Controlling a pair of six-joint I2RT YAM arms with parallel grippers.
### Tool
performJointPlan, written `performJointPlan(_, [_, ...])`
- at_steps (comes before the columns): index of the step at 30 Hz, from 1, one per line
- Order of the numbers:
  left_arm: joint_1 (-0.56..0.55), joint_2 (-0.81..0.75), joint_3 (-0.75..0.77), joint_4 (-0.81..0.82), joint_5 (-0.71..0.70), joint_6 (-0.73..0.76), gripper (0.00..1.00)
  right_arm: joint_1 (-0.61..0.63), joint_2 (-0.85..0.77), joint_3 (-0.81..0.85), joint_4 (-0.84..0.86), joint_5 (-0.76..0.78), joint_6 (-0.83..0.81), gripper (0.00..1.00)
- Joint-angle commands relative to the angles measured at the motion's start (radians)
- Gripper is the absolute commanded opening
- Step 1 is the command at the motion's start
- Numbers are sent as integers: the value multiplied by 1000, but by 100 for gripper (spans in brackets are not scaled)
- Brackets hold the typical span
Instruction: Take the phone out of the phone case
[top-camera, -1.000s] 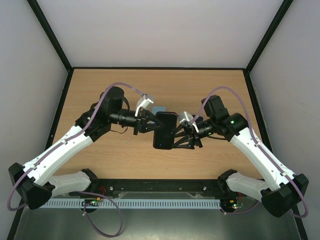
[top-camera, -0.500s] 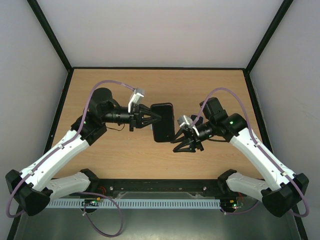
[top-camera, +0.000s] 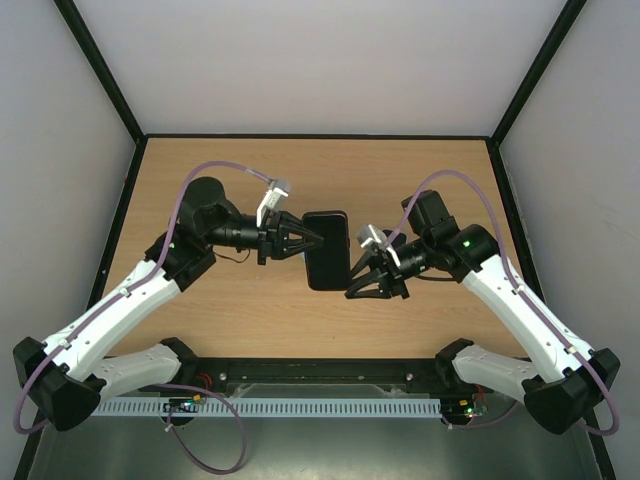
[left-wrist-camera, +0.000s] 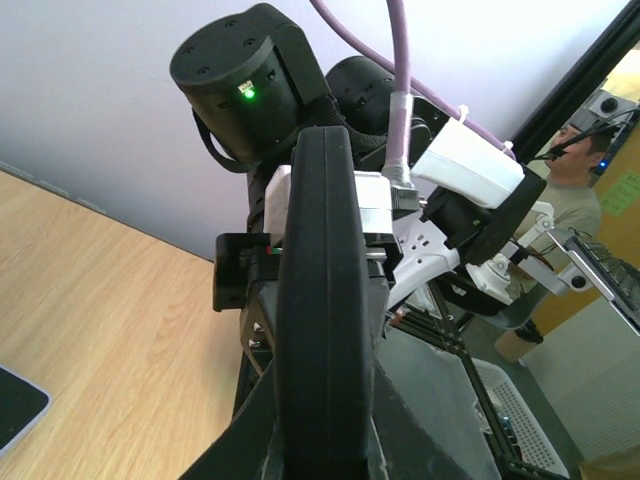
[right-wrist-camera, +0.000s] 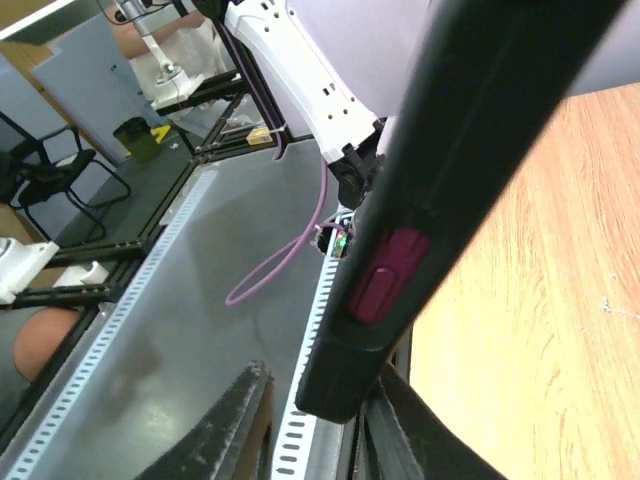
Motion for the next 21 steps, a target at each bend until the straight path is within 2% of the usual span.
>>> performJointPlan(1, [7,-5,0,92,35,-29,3,6,-12,19,18,-31,20,20])
performJointPlan(5, [7,19,-29,223,86,-157,3,6,-16,24,19,-17,-46,11])
performJointPlan(9, [6,34,-73,433,131,-380,3,6,-16,42,66,-49,-80,6])
performJointPlan(11, [2,51,-99,621,161,-575,3,6,-16,55,75,-73,-124,6])
performJointPlan(14, [-15,103,-135,1021,188,-927,3,6,-11,79,84,-66,-177,7])
performJointPlan(17, [-32,139,-127,1304,187,-1159,3,5,3,81,124,-17,-172,6])
performJointPlan(21, [-34,162,-56,1488,180,-1354,2,1,36,53,184,23,-170,7])
